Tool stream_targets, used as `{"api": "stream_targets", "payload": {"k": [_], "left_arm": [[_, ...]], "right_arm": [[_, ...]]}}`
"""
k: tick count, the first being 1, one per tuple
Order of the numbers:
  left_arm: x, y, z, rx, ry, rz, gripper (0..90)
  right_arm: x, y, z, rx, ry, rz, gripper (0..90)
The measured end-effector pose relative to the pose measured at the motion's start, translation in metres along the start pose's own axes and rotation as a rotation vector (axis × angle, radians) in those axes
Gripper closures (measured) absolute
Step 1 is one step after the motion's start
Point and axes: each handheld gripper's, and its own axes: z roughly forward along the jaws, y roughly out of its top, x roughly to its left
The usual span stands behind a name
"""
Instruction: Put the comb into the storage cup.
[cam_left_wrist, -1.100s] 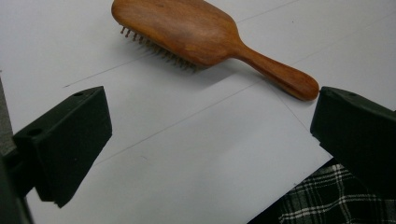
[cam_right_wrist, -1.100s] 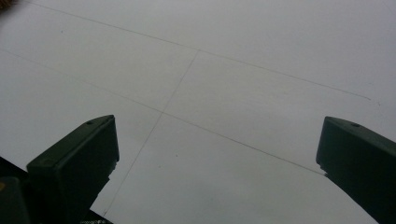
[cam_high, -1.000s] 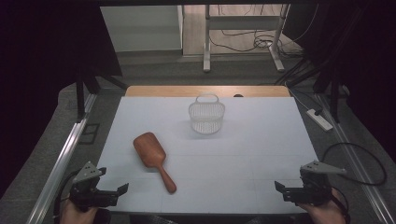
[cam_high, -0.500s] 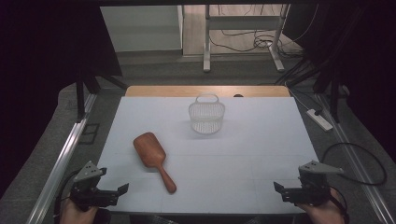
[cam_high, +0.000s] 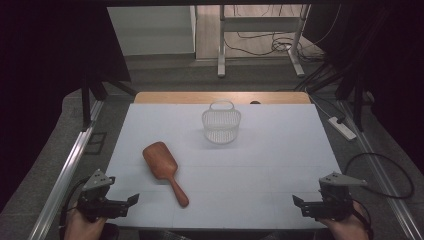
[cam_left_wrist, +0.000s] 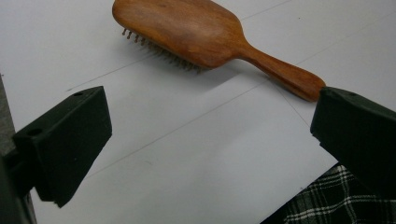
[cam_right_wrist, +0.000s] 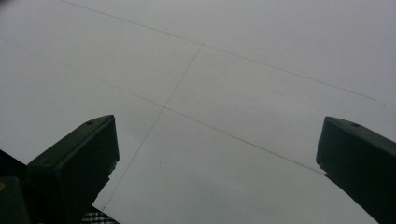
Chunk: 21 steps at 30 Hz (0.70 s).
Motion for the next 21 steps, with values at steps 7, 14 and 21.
{"api": "stream_targets", "payload": {"k": [7, 14, 21], "left_arm": [[0.002, 0.004, 0.006, 0.022, -0.004, 0.003, 0.0], [0.006, 0.009, 0.012, 0.037, -0.009, -0.003, 0.0], [0.008, 0.014, 0.021, 0.054, -0.013, -0.001, 0.0]], "right_arm": [[0.0, 0.0, 0.0, 0.002, 0.001, -0.005, 0.0], [0.001, 0.0, 0.001, 0.007, 0.003, -0.016, 0.0], [0.002, 0.001, 0.002, 0.016, 0.004, -0.026, 0.0]]}}
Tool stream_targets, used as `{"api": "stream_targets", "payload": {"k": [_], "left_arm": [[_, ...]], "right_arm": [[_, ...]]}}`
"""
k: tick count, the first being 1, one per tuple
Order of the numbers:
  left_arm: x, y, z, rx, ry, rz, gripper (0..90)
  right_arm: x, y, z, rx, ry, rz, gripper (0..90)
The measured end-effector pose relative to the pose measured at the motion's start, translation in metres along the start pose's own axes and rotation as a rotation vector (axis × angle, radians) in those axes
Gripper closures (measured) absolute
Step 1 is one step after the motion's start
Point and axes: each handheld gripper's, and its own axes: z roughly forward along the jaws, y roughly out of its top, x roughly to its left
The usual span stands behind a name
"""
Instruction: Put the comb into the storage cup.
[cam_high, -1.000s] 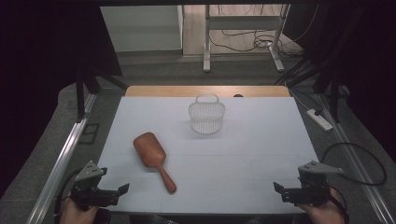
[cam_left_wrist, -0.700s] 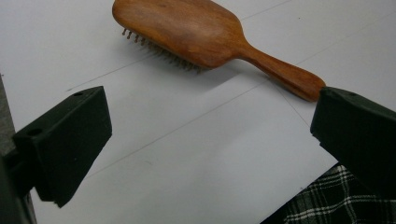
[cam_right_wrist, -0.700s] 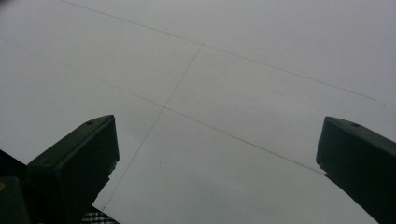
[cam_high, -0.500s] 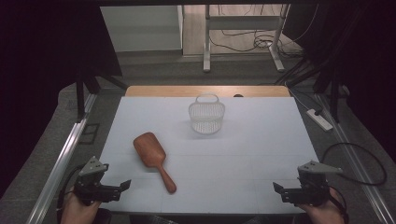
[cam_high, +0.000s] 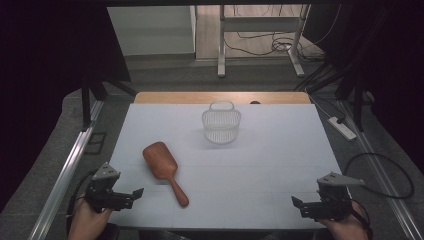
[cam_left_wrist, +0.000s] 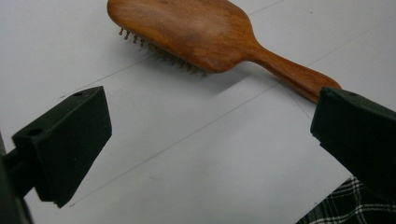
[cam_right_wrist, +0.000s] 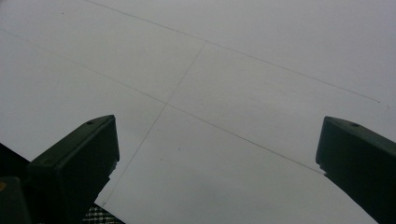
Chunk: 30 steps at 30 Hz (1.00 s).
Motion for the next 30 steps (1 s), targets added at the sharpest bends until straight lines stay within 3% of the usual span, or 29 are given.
{"api": "stream_targets", "payload": {"k": [30], "left_arm": [[0.015, 0.031, 0.035, 0.075, -0.034, 0.022, 0.0]], "right_arm": [[0.002, 0.001, 0.001, 0.01, 0.004, -0.02, 0.0]]}}
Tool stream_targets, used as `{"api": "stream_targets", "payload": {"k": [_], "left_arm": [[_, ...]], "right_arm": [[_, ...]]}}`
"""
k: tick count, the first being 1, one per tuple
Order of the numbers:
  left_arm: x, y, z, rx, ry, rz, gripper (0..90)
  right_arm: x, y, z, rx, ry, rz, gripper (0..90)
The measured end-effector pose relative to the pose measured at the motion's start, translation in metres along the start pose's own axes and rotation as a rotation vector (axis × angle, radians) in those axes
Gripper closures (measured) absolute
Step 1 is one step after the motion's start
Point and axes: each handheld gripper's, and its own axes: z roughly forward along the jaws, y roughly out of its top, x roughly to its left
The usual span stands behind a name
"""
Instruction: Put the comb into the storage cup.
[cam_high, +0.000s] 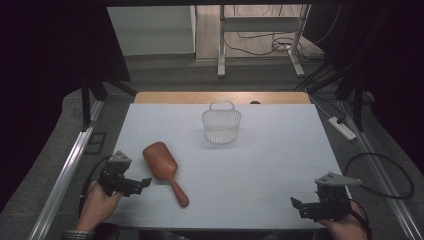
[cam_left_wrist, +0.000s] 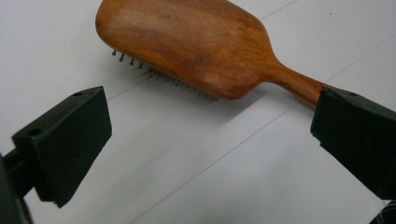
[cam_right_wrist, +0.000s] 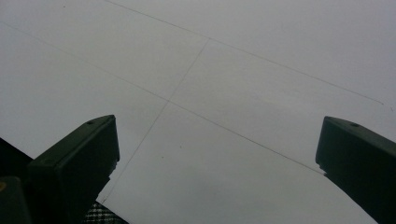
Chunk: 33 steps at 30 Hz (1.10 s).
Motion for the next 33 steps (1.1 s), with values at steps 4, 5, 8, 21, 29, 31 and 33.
{"api": "stream_targets", "payload": {"k": [4, 5, 8, 21, 29, 31, 33], "left_arm": [[0.001, 0.006, 0.004, 0.012, -0.004, 0.008, 0.0], [0.001, 0.007, 0.005, 0.014, -0.004, 0.009, 0.0], [0.0, 0.013, 0.009, 0.025, -0.005, 0.017, 0.0], [0.003, 0.031, 0.023, 0.069, -0.006, 0.028, 0.0], [0.009, 0.033, 0.023, 0.087, 0.027, 0.026, 20.3], [0.01, 0.032, 0.021, 0.084, 0.031, 0.018, 25.3], [0.014, 0.031, 0.019, 0.079, 0.013, -0.001, 39.8]], "right_arm": [[0.0, 0.0, 0.0, 0.002, 0.0, -0.001, 0.0], [0.0, 0.0, 0.0, 0.002, 0.0, -0.001, 0.0], [0.0, 0.0, 0.0, 0.003, 0.001, -0.002, 0.0], [0.001, 0.0, 0.001, 0.007, 0.0, -0.008, 0.0], [0.001, 0.0, 0.001, 0.006, 0.006, -0.014, 0.0], [0.001, 0.0, 0.001, 0.007, 0.006, -0.014, 0.0], [0.001, 0.0, 0.001, 0.01, 0.008, -0.014, 0.0]]}}
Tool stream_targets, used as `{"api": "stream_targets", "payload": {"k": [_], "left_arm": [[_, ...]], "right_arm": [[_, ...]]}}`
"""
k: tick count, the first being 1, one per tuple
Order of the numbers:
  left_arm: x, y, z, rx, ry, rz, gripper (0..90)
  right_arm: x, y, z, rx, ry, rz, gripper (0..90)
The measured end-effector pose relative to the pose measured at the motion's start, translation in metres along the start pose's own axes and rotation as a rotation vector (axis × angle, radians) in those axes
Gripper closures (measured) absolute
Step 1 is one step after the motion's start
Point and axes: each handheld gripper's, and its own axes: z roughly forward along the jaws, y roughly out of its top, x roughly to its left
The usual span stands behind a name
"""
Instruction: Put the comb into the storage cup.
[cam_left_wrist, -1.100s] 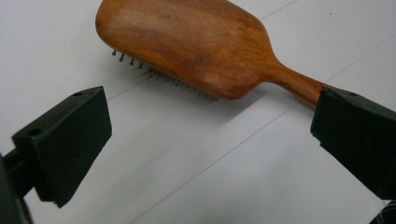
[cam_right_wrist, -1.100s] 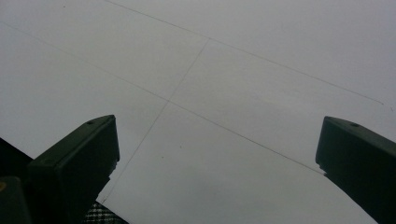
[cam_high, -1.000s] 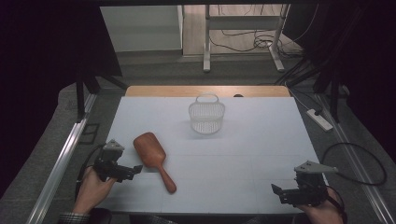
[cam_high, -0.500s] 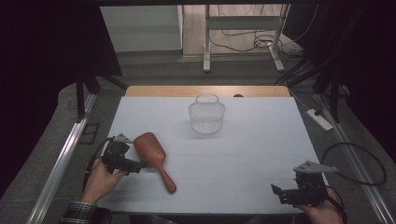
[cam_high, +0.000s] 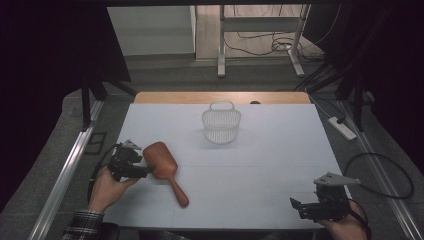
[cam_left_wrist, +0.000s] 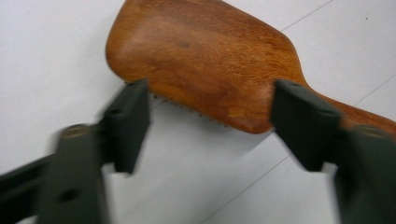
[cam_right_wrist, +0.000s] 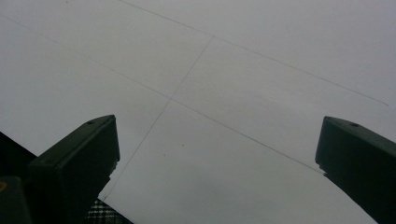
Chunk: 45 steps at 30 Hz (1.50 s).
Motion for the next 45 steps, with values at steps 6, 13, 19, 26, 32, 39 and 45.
{"api": "stream_targets", "payload": {"k": [6, 13, 19, 26, 32, 39, 45], "left_arm": [[0.006, -0.001, 0.004, 0.022, -0.015, -0.015, 69.1], [0.009, 0.004, 0.008, 0.063, -0.009, -0.013, 89.2], [0.013, 0.0, 0.016, 0.109, 0.006, -0.025, 89.2], [0.016, -0.003, 0.025, 0.157, 0.018, -0.039, 89.2], [0.021, -0.001, 0.033, 0.188, 0.022, -0.049, 89.2], [0.024, 0.008, 0.04, 0.208, 0.034, -0.045, 89.2], [0.026, 0.016, 0.044, 0.212, 0.047, -0.043, 89.2]], "right_arm": [[0.001, 0.0, 0.0, 0.003, 0.006, -0.014, 0.0], [0.001, 0.0, 0.001, 0.011, 0.006, -0.018, 0.0], [0.001, 0.0, 0.001, 0.009, 0.006, -0.017, 0.2], [0.002, 0.0, 0.001, 0.013, 0.005, -0.022, 0.4], [0.002, 0.0, 0.002, 0.016, 0.004, -0.025, 0.6], [0.003, 0.001, 0.002, 0.022, 0.001, -0.028, 0.5], [0.003, 0.001, 0.002, 0.023, -0.001, -0.027, 0.7]]}}
